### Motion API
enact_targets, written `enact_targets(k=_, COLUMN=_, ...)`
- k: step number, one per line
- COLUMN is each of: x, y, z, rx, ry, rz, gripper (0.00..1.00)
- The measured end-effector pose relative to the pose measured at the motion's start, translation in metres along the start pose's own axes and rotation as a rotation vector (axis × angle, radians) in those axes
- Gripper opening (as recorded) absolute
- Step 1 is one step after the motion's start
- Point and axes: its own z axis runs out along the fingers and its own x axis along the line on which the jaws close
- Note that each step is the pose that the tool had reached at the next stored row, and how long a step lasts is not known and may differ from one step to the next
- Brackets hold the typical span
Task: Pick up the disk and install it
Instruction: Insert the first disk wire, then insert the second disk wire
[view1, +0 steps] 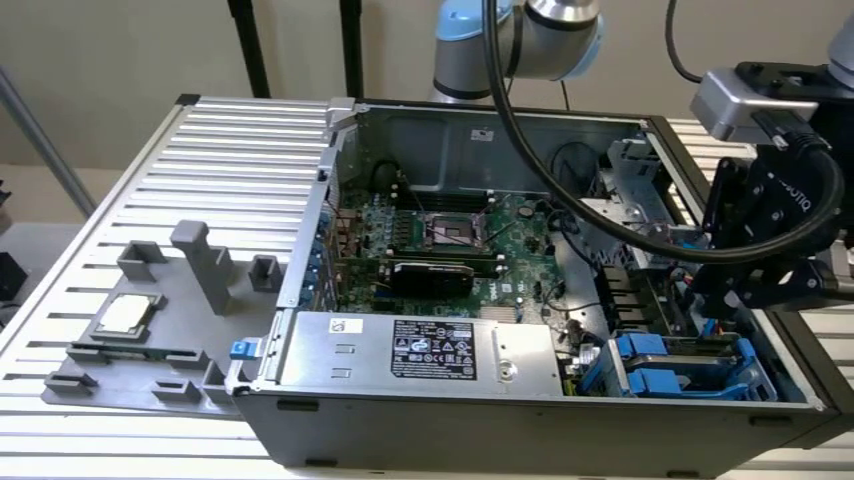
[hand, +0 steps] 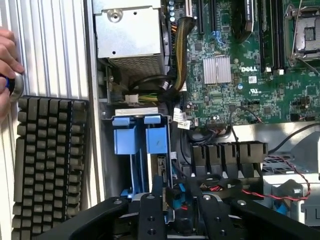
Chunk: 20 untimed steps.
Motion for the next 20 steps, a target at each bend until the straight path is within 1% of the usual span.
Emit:
enact_targets(k=4, x=-0.0037, y=-0.0008, z=0.0002, rx=0.0021, ry=0.0232, rz=0.001, gripper=1.0)
enact_targets(k=5, x=-0.0046, y=-0.0009, z=0.0003, rx=0.0026, ry=0.0289, rz=0.001, gripper=0.0)
enact_targets(k=8, x=-0.0068, y=-0.0009, z=0.0008, rx=0.004, ry=0.0438, rz=0.001, gripper=0.0)
enact_targets(k=10, x=-0.0079, y=-0.0009, z=0.0012, rx=0.0047, ry=0.0516, rz=0.002, gripper=0.0)
enact_targets(k=11, x=-0.0083, y=-0.0009, z=0.0013, rx=0.0049, ry=0.054, rz=0.002, gripper=0.0)
enact_targets(k=15, x=-0.0084, y=-0.0005, z=0.0015, rx=0.005, ry=0.0554, rz=0.002, gripper=0.0)
enact_targets(k=17, x=-0.0079, y=0.0019, z=0.0016, rx=0.0055, ry=0.0543, rz=0.002, gripper=0.0)
enact_targets(k=18, x=-0.0072, y=0.0043, z=0.0018, rx=0.0064, ry=0.0517, rz=0.002, gripper=0.0)
enact_targets(k=20, x=-0.0056, y=0.0088, z=0.0021, rx=0.0099, ry=0.0443, rz=0.002, gripper=0.0)
